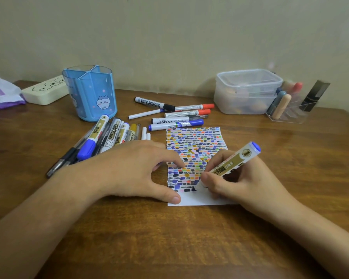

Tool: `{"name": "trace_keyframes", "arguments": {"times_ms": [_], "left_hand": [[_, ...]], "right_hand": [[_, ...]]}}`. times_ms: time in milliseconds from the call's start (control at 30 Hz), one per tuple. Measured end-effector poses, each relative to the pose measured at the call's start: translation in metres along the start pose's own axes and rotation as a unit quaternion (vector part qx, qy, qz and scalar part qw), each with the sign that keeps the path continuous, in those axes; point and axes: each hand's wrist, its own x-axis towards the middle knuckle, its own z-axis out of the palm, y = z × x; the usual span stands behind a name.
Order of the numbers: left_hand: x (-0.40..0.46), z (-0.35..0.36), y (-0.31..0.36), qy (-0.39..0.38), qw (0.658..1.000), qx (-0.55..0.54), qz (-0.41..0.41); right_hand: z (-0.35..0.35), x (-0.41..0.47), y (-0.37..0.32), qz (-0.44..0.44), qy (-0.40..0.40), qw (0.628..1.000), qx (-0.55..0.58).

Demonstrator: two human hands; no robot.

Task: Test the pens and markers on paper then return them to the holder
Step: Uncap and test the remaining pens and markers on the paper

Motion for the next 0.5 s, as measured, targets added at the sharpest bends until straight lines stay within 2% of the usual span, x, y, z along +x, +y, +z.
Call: {"name": "trace_keyframes", "arguments": {"times_ms": [133,267,500], "left_hand": [[0.0003,-0.0001,-0.0001,-0.003,1.000,-0.001,0.003],[-0.0002,-0.0009,0.0005,-0.008,1.000,-0.005,-0.001],[-0.0005,-0.0008,0.0015,-0.008,1.000,-0.005,-0.002]], "right_hand": [[-0.0009,0.0010,0.0010,0.009,0.015,1.000,-0.025],[-0.0005,-0.0003,-0.0006,0.006,0.004,1.000,0.020],[-0.0022,0.0013,0.0015,0.011,0.011,1.000,-0.016]]}}
